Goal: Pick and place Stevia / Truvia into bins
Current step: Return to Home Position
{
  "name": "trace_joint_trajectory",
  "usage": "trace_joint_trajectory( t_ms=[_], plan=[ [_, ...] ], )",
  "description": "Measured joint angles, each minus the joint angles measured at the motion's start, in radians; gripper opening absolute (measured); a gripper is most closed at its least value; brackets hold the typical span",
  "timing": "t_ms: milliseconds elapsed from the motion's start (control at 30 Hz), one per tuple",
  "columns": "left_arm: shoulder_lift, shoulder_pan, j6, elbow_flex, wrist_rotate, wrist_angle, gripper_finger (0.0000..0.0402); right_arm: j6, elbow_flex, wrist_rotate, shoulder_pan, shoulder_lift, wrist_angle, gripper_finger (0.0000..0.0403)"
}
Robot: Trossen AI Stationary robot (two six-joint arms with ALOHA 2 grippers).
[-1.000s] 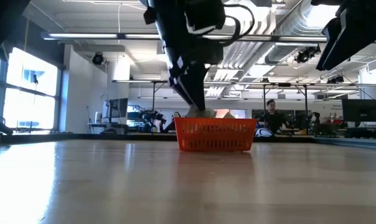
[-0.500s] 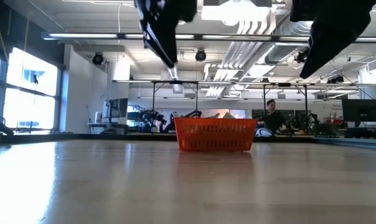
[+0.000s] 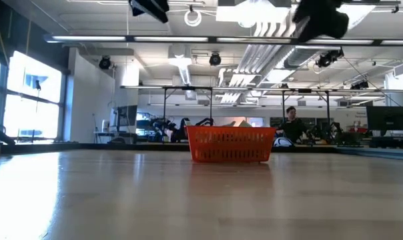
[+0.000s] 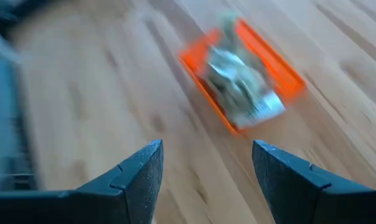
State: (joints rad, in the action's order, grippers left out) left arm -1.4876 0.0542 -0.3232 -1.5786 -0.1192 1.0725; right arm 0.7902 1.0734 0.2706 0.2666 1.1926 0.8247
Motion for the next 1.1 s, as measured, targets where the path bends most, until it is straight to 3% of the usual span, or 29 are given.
trace_joint_trajectory(
  t_ms=[100,333,433,600,733,967,1100],
  plan=[
    [0.075,-0.04,0.077,0.098,0.06,-0.138,0.0178,-0.085,-0.005,-0.068,-0.054,-0.043,-0.096,0.0236],
    [0.378,-0.171,0.072,0.6,0.428,-0.622,0.0177,-0.08,-0.216,-0.139,-0.196,-0.249,-0.233,0.0236],
    [0.503,-0.215,0.043,0.751,0.502,-0.738,0.0177,-0.065,-0.338,-0.176,-0.257,-0.377,-0.387,0.0236],
    [0.683,-0.281,0.03,0.898,0.503,-0.786,0.0177,-0.106,-0.551,-0.237,-0.337,-0.584,-0.747,0.0236],
    [0.795,-0.329,0.028,0.971,0.504,-0.834,0.0177,-0.136,-0.674,-0.266,-0.368,-0.709,-0.899,0.0236],
    [0.889,-0.362,-0.024,1.031,0.366,-0.884,0.0177,-0.143,-0.732,-0.237,-0.39,-0.837,-0.815,0.0236],
    [0.89,-0.362,-0.093,1.035,0.288,-0.82,0.0177,-0.144,-0.732,-0.124,-0.392,-0.861,-0.701,0.0236]
  ],
)
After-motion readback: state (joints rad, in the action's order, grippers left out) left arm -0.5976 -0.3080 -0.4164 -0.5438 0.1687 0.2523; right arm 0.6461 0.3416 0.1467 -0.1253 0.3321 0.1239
